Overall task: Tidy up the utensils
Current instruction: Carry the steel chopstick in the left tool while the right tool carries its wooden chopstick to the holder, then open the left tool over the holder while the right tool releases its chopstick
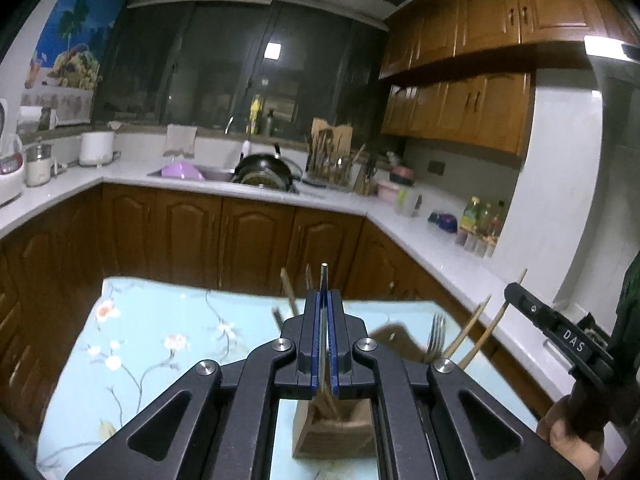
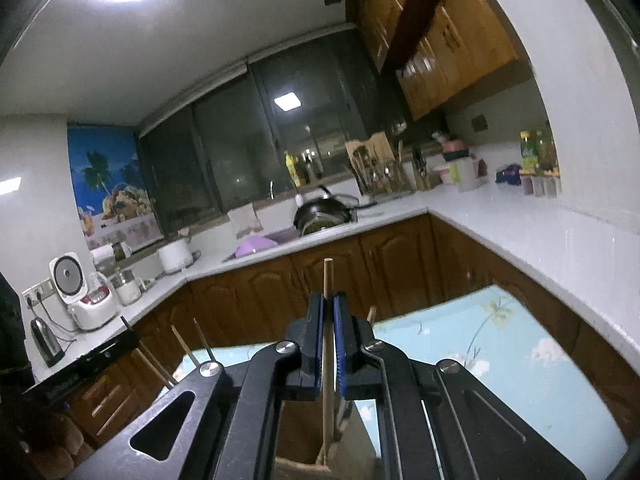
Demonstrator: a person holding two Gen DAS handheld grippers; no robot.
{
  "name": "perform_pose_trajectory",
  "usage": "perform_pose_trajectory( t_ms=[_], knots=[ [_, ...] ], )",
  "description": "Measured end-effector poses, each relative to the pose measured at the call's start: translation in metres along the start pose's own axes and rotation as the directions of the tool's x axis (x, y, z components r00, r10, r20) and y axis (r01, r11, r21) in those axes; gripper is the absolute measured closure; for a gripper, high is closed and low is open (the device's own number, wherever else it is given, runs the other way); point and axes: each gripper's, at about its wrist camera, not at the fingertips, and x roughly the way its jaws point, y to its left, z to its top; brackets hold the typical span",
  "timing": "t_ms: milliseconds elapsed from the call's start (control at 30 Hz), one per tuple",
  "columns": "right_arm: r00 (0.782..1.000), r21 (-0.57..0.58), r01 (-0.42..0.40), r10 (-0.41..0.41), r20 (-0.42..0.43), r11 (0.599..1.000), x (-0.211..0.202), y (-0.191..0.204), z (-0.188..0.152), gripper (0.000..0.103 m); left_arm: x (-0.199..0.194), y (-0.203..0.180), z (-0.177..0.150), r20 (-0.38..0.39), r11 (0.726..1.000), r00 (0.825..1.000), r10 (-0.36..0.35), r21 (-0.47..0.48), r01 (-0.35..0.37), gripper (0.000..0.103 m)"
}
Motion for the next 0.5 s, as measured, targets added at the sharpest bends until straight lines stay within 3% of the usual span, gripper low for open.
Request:
perform_pose_trajectory(
  t_ms=[133, 500],
  knots=[
    [0.999, 0.009, 0.000, 0.001, -0.049, 1.000, 0.008, -0.006, -0.010, 0.098, 0.001, 0.007, -0.004, -0.041, 1.000, 0.999, 0.006, -0.012, -0.007, 0.102],
    [0.997, -0.005, 0.012, -0.012, -0.076, 1.000, 0.010, -0.009, -0.012, 0.097, -0.003, 0.004, 0.013, -0.033, 1.000, 0.999, 0.008, -0.003, -0.008, 0.102]
  ],
)
